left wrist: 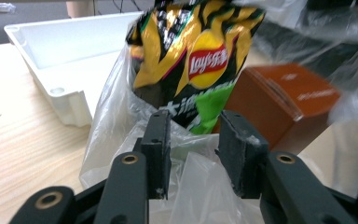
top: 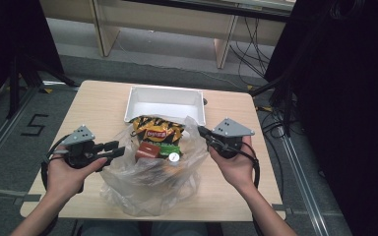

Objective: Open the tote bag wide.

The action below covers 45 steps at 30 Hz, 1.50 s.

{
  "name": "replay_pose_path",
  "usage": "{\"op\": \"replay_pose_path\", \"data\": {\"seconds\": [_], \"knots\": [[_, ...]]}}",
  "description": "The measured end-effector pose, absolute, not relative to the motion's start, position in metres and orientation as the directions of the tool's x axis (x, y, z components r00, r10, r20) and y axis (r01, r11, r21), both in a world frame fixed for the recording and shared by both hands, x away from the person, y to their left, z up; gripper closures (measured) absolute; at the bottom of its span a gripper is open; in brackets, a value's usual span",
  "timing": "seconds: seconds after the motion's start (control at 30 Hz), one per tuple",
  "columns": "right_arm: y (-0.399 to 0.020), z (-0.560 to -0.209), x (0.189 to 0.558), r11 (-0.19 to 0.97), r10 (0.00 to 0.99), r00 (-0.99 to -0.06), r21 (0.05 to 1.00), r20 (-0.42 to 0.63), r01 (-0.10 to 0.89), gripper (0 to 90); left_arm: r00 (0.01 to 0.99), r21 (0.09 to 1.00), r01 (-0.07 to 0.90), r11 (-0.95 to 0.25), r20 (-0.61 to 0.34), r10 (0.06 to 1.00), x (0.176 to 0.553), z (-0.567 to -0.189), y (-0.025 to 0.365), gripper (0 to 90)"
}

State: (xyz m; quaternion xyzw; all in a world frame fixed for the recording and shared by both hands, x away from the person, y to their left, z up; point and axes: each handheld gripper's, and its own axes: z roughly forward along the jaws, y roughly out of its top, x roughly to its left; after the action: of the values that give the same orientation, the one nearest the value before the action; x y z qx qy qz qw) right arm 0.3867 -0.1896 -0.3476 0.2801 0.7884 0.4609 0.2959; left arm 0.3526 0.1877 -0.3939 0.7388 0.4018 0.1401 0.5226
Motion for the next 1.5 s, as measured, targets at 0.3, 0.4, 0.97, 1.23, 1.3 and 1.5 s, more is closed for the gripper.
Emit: {"op": "replay_pose_path", "data": {"seconds": [0.3, 0.4, 0.97, 1.23, 1.3, 1.5], "knots": [[-0.201, -0.363, 0.391, 0.430, 0.732, -0.659, 0.867, -0.171, 0.252, 90.0, 0.643, 0.869, 0.462, -0.176, -0.192, 0.742, 0.356, -0.411, 0.182, 62.6], [-0.206, -0.365, 0.395, 0.453, 0.737, -0.642, 0.859, -0.212, 0.237, 90.0, 0.644, 0.865, 0.465, -0.189, -0.184, 0.742, 0.357, -0.414, 0.181, 62.6], [-0.205, -0.430, 0.413, 0.599, 0.689, -0.705, 0.678, -0.165, 0.427, 90.0, 0.612, 0.780, 0.556, -0.287, -0.150, 0.777, 0.368, -0.455, 0.180, 68.2], [-0.209, -0.439, 0.422, 0.583, 0.698, -0.705, 0.672, -0.125, 0.457, 90.0, 0.603, 0.744, 0.609, -0.274, -0.209, 0.770, 0.374, -0.467, 0.182, 75.0], [-0.211, -0.439, 0.421, 0.580, 0.703, -0.703, 0.658, -0.107, 0.481, 90.0, 0.595, 0.746, 0.620, -0.243, -0.246, 0.765, 0.375, -0.470, 0.183, 78.2], [-0.216, -0.434, 0.414, 0.531, 0.725, -0.685, 0.695, -0.076, 0.485, 90.0, 0.568, 0.744, 0.642, -0.185, -0.300, 0.766, 0.371, -0.469, 0.185, 86.3]]}}
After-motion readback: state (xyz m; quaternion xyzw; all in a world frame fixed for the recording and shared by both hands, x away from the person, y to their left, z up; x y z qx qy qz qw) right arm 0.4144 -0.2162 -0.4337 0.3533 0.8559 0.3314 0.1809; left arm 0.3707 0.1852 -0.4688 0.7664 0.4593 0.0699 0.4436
